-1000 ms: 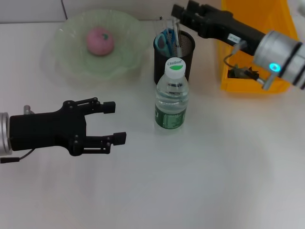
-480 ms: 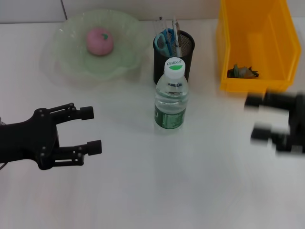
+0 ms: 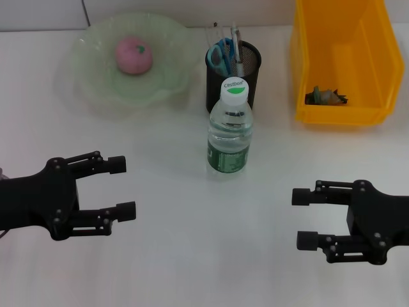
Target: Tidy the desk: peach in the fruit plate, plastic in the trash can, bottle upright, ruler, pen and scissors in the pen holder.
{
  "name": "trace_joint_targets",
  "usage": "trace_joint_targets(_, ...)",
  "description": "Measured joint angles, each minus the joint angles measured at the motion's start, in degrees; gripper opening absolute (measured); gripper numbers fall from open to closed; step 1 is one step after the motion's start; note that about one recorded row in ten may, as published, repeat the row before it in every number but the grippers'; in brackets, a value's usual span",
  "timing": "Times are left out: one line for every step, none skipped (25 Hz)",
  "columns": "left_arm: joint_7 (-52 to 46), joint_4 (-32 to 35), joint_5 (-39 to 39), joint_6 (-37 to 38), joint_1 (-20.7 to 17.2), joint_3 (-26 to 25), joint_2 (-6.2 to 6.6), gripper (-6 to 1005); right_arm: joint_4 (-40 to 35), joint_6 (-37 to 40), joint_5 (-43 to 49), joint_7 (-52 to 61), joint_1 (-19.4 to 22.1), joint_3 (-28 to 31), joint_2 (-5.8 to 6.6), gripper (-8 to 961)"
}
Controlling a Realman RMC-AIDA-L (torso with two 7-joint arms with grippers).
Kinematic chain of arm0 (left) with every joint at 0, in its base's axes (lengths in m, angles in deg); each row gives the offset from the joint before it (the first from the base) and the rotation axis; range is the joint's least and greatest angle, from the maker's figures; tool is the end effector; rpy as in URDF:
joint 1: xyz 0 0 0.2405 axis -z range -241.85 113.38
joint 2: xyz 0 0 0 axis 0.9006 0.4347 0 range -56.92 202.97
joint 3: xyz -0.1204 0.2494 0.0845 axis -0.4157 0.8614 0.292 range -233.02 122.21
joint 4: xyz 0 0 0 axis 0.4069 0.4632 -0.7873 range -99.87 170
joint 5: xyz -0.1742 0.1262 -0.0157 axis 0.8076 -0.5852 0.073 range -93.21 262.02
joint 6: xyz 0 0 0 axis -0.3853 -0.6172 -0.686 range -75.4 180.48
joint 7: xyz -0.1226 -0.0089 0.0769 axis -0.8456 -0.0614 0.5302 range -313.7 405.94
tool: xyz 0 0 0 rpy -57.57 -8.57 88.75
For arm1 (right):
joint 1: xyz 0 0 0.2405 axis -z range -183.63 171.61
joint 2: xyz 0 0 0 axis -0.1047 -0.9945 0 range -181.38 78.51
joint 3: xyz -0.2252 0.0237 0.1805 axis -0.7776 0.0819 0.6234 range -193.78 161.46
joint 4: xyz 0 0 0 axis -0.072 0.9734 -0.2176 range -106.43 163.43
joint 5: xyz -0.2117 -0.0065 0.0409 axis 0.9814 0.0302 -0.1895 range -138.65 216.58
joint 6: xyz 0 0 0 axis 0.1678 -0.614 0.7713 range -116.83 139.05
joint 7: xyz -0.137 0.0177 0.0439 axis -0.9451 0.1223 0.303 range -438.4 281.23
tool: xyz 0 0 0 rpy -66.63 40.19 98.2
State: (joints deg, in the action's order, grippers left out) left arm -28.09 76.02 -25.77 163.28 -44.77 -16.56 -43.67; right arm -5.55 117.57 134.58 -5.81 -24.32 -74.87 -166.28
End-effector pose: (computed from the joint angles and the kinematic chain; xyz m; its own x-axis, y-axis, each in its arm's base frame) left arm -0.3162 0.2650 0.0200 0.7405 0.2971 0.6028 0.3629 -0.9317 0.0135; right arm 0.3057 0.2547 -0.0116 0.7092 -0.3428 -0.6161 -0.3291 -0.9337 0.1407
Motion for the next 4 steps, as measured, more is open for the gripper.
trace_joint_targets(0.0,0.0,0.0,0.0,-0.1,0.0,0.0,859,0.0,-0.1,0.0,0.0,-0.1,0.0,-0.14,718)
trace_joint_targets(0.0,0.0,0.0,0.0,-0.2,0.0,-0.02,859,0.0,-0.2,0.0,0.0,-0.2,0.1,-0.23,718)
trace_joint_targets(0.0,0.0,0.0,0.0,-0.3,0.0,-0.02,859,0.0,-0.2,0.0,0.0,-0.3,0.2,-0.3,718)
trace_joint_targets(0.0,0.0,0.0,0.0,-0.3,0.0,-0.02,859,0.0,-0.3,0.1,0.0,-0.3,0.4,-0.33,718)
